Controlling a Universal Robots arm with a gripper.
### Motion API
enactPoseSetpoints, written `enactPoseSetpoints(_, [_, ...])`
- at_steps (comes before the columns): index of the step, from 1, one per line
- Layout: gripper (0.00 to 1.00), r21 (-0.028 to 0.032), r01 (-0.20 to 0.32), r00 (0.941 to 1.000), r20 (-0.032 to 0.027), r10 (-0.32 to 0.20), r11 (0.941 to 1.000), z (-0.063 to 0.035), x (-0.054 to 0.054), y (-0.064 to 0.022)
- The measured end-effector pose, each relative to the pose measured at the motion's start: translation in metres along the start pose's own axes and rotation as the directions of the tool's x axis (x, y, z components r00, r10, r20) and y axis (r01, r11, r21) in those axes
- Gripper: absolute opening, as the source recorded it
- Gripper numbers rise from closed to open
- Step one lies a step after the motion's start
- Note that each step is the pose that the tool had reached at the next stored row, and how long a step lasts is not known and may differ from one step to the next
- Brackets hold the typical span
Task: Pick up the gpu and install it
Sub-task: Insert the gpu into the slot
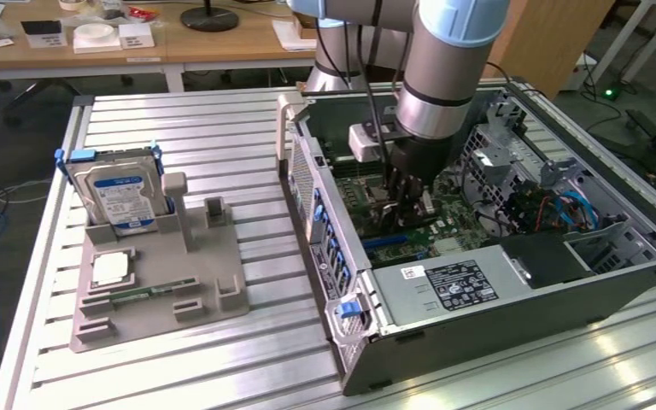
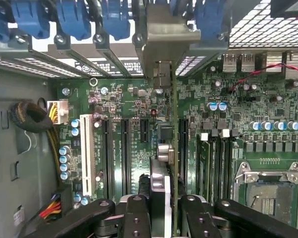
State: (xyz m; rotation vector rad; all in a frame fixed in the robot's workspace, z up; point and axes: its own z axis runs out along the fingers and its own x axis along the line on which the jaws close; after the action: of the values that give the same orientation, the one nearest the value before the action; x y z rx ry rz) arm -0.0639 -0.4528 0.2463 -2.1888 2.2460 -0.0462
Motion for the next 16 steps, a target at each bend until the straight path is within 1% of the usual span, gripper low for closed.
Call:
enactPoseSetpoints(3, [0.28,0.0002,0.001,1.0,0.0003,-0.001,1.0,0.0018,-0.0001,0.0024])
enactPoseSetpoints(16, [0.28,0.0002,0.003,1.0,0.0003,-0.003,1.0,0.002,-0.0014,0.0026])
